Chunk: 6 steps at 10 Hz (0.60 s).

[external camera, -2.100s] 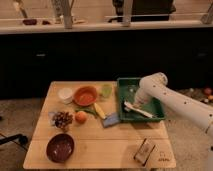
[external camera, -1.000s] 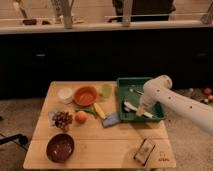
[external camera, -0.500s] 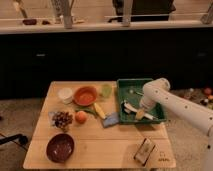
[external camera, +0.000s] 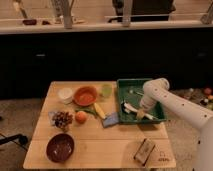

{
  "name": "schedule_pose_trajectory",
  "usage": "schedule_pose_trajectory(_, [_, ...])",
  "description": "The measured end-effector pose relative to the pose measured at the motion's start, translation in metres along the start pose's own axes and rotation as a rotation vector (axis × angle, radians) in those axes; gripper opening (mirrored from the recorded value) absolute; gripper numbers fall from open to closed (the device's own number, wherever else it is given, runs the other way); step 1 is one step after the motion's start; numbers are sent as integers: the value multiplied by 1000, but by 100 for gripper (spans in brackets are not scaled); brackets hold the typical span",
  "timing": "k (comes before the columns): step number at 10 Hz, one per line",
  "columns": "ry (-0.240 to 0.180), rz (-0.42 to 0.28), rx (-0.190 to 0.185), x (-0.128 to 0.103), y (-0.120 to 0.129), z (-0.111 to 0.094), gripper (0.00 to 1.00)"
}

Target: Place brush in table surface

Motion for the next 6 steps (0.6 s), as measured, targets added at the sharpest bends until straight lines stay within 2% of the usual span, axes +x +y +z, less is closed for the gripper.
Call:
schedule_pose_trajectory(2, [-9, 4, 7, -1, -3, -5, 14])
schedule_pose_trajectory(3, [-6, 3, -2, -1, 0, -5, 6])
schedule_pose_trajectory(4, [-2, -1, 0, -1, 1, -7, 1])
schedule_pose_trajectory(6, [1, -8, 7, -1, 0, -8, 0])
